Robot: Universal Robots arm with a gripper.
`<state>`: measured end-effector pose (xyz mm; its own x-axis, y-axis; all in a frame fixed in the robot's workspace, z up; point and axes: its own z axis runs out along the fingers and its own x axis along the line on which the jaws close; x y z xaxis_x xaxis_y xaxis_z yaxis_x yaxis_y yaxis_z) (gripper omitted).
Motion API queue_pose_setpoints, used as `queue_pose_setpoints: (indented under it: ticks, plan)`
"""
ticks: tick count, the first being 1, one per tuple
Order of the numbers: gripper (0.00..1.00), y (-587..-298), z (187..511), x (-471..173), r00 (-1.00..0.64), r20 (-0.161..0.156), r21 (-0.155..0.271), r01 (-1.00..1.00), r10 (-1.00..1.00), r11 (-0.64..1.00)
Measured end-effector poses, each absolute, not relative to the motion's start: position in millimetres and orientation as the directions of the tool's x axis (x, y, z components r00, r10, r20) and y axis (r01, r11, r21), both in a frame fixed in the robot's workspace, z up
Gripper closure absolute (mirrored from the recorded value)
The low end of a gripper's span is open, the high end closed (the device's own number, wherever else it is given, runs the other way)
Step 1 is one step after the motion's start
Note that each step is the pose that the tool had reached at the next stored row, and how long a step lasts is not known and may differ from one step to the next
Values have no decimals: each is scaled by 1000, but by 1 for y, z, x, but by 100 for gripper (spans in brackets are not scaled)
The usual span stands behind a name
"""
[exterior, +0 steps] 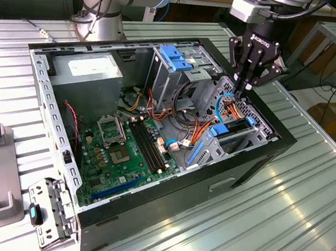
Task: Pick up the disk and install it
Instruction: 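Insert the second disk wire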
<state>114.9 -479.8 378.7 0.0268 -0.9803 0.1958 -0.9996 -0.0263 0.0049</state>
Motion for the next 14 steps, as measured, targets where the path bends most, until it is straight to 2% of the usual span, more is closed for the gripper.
queue_pose_setpoints:
  ticks: [2,11,12,14]
  plan:
    - [89,-480,378,115,27,195,5,-1000,-980,-26]
    - [89,-483,377,115,35,196,5,-999,-980,-34]
    - [83,-483,377,115,35,196,5,-999,-980,-35]
    - [83,-483,374,115,39,196,5,-999,-980,-39]
